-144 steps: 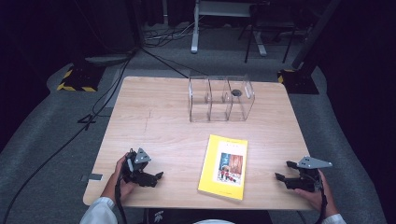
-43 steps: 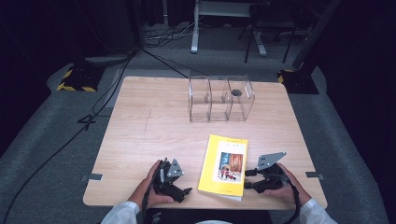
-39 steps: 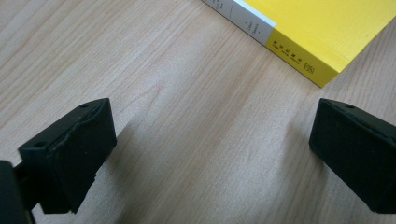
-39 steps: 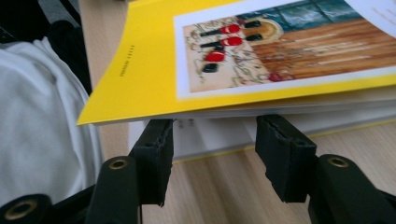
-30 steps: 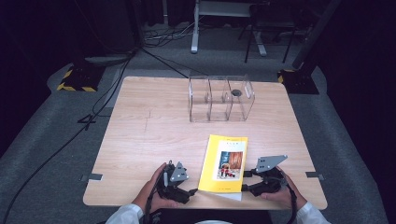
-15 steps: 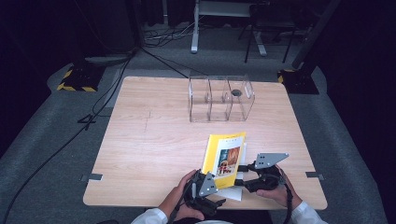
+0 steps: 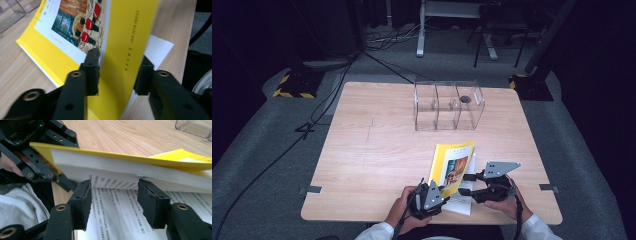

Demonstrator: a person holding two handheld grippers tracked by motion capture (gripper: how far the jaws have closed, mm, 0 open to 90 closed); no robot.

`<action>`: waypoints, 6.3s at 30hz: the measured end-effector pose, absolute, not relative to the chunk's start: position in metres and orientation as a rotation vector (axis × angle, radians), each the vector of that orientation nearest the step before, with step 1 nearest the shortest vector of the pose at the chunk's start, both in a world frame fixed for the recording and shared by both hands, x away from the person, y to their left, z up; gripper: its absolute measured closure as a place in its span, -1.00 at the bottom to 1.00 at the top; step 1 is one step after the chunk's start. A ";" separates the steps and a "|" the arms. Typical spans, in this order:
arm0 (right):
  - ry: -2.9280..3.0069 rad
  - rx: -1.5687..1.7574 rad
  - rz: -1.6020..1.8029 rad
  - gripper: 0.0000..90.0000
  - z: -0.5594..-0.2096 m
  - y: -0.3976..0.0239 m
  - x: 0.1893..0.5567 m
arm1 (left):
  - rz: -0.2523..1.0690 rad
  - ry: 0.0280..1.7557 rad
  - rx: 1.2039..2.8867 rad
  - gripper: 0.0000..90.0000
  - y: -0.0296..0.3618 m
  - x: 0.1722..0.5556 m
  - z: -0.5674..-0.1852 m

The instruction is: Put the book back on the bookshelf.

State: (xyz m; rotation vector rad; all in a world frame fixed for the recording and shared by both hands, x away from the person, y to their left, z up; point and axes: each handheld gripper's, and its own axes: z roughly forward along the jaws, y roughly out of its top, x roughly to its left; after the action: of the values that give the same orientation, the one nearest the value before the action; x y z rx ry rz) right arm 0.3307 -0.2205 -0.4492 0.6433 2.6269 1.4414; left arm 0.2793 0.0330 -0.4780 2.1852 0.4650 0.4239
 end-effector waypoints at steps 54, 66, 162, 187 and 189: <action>2.483 0.325 1.128 0.23 -0.473 -0.206 0.367 | 0.304 0.441 2.249 0.67 0.143 0.327 -0.471; 2.449 0.104 1.127 0.74 -0.473 -0.187 0.351 | 0.366 0.579 2.210 0.46 0.170 0.349 -0.471; 2.465 -0.048 1.142 0.86 -0.442 -0.157 0.350 | 0.487 0.552 2.345 0.48 0.094 0.331 -0.445; 2.359 0.412 1.330 0.11 -0.439 -0.201 0.376 | 0.534 0.538 2.168 0.74 0.115 0.328 -0.438; 2.395 0.479 1.270 0.05 -0.452 -0.204 0.385 | 0.542 0.540 2.159 0.74 0.117 0.326 -0.437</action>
State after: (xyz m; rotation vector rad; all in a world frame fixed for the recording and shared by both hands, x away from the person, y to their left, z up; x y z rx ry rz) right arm 0.3854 -0.2041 -0.4517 0.4785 2.3945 1.2698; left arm 0.3264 0.1173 -0.4368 2.1591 0.5403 0.5423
